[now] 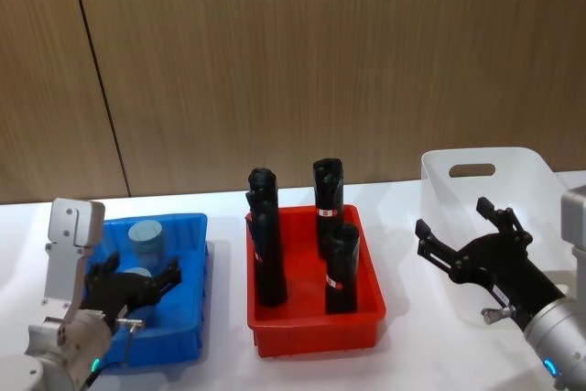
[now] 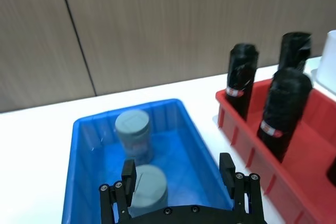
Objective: Pick the cotton swabs from the blue box and place them into the white box.
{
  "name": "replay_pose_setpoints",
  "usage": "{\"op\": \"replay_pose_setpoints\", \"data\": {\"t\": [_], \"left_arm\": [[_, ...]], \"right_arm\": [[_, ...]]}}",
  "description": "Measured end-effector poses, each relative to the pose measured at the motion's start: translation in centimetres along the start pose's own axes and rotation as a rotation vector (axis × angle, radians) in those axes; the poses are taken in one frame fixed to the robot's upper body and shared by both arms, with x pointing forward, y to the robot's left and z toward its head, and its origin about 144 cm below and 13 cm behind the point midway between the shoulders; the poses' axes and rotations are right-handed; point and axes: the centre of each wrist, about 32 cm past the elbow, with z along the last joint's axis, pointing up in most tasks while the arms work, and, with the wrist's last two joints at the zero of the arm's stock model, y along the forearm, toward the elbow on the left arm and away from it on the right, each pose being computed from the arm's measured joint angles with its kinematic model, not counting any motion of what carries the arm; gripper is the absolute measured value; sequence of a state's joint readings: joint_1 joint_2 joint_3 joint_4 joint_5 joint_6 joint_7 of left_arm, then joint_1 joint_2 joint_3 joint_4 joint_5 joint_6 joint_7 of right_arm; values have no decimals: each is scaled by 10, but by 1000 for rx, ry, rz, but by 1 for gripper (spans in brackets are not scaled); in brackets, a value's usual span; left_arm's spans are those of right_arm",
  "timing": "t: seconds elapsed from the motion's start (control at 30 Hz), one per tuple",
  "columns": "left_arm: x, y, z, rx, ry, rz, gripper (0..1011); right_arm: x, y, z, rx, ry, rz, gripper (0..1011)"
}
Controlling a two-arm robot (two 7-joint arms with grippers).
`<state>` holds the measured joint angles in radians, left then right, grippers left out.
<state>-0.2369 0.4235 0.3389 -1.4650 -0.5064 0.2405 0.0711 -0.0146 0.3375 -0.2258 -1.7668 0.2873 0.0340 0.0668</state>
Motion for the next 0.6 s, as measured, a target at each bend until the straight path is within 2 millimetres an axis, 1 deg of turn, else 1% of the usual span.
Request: {"op": "replay_pose_setpoints", "data": {"t": [0.27, 0.6], "left_arm": [[5, -5, 2, 91, 38, 39, 1004], [6, -10, 7, 163, 80, 66, 1004]], "right_arm": [[0, 0, 0, 0, 0, 0, 1002], [0, 0, 0, 0, 0, 0, 1002]]}}
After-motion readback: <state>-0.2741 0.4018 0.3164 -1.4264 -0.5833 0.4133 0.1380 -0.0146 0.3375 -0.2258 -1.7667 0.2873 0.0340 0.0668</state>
